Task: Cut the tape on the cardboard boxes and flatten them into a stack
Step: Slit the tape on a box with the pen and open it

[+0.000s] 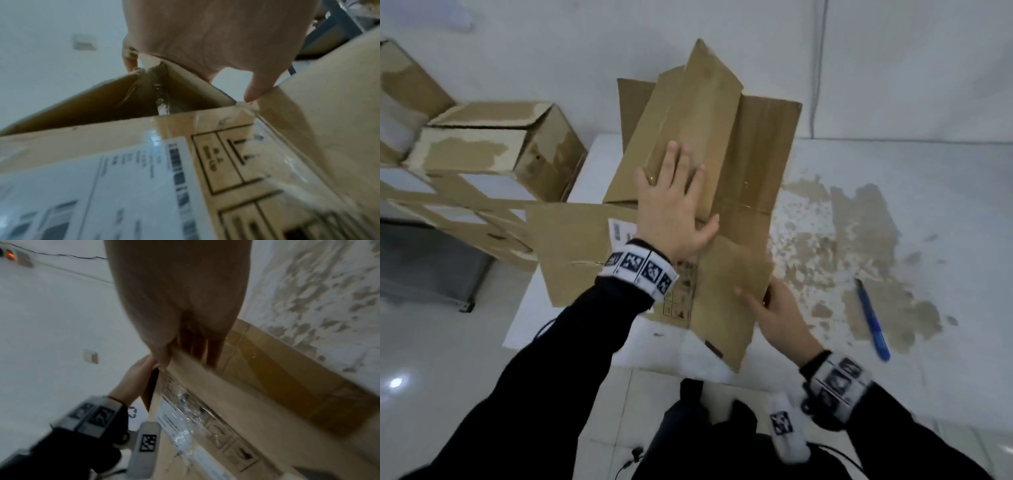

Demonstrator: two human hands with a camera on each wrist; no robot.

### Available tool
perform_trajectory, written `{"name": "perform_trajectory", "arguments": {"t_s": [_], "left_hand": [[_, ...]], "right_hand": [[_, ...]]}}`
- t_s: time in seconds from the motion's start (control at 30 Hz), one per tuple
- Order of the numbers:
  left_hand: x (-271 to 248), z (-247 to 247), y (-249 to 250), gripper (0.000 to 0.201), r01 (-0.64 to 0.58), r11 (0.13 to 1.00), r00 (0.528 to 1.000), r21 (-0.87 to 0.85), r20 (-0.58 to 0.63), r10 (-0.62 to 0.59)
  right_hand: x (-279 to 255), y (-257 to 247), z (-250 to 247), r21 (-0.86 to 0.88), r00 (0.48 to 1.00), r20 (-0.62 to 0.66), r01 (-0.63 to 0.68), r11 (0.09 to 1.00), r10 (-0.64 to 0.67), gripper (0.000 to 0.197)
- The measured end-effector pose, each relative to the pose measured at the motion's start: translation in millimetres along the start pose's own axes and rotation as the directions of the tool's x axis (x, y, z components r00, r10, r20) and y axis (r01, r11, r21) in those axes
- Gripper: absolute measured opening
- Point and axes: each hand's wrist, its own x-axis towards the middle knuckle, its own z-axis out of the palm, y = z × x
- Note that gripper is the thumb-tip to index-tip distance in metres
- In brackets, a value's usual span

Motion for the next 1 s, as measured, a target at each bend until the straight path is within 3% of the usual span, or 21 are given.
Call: {"name": "perform_trajectory", "arguments": {"t_s": [0.07,0.13,0.23,0.3,0.37,0.43,0.47,0.53,0.6,0.63,0.7,0.8,0.87,0.93,1.0], "left_hand": [[18.4,20.8,-0.2,0.085,-0.095,0.995,0.994,-0.018,0.058,0.096],[31.0,50.5,-3.1,0.094,-0.224,0.975,0.952,-0.004,0.212,0.219],[35.4,99.6,-5.9,0.106,-0.401,0.915,0.847,0.050,0.400,0.350],[31.7,121.8,-3.8,0.106,-0.437,0.899,0.815,0.023,0.432,0.385],[24.8,130.6,2.6,0.098,-0.396,0.917,0.835,-0.045,0.397,0.380],[11.9,133.1,13.0,0.093,-0.324,0.939,0.874,-0.115,0.345,0.343],[0.8,135.9,18.4,0.093,-0.294,0.942,0.884,-0.161,0.328,0.332],[-25.8,147.6,23.3,0.084,-0.259,0.919,0.856,-0.297,0.371,0.361],[-49.9,161.5,10.3,0.075,-0.203,0.886,0.779,-0.417,0.480,0.404],[-56.8,167.5,-4.1,0.075,-0.176,0.877,0.745,-0.447,0.523,0.415],[-65.5,178.0,-43.1,0.077,-0.109,0.877,0.706,-0.467,0.585,0.399],[-75.7,184.5,-97.2,0.078,-0.021,0.886,0.734,-0.462,0.595,0.328],[-70.7,176.4,-108.0,0.068,0.018,0.888,0.792,-0.459,0.550,0.267],[-43.2,162.9,-98.4,0.051,0.052,0.863,0.887,-0.503,0.420,0.191],[0.3,154.8,-78.5,0.045,0.010,0.846,0.935,-0.533,0.305,0.181]], "right_hand": [[21.1,16.4,1.3,0.001,0.966,-0.238,-0.106,0.994,0.103,0.034],[43.7,29.2,-8.5,-0.011,0.919,-0.369,-0.157,0.988,0.142,0.034],[66.8,50.8,-19.3,-0.174,0.883,-0.435,-0.273,0.946,0.175,0.037],[77.2,66.4,-23.1,-0.236,0.867,-0.443,-0.359,0.903,0.229,0.042],[84.0,75.8,-23.8,-0.332,0.835,-0.475,-0.461,0.823,0.277,0.047],[83.6,80.8,-14.5,-0.487,0.817,-0.542,-0.495,0.719,0.196,0.058],[81.4,79.2,-0.9,-0.617,0.855,-0.503,-0.456,0.641,0.125,0.060],[76.6,80.9,38.0,-0.812,0.972,-0.217,-0.232,0.535,0.092,0.061],[68.4,87.5,71.1,-0.824,0.982,0.024,-0.086,0.560,0.185,0.059],[64.2,93.7,74.0,-0.834,0.977,0.034,-0.087,0.545,0.208,0.058],[54.2,102.2,58.3,-0.850,0.974,-0.080,-0.178,0.495,0.211,0.056],[39.0,102.8,29.2,-0.806,0.934,-0.277,-0.355,0.473,0.228,0.059],[48.9,93.2,31.1,-0.762,0.905,-0.372,-0.425,0.488,0.207,0.060],[81.4,74.9,49.6,-0.802,0.938,-0.331,-0.337,0.493,0.103,0.055],[129.9,58.7,70.4,-0.838,0.983,-0.175,-0.177,0.516,0.053,0.055]]}}
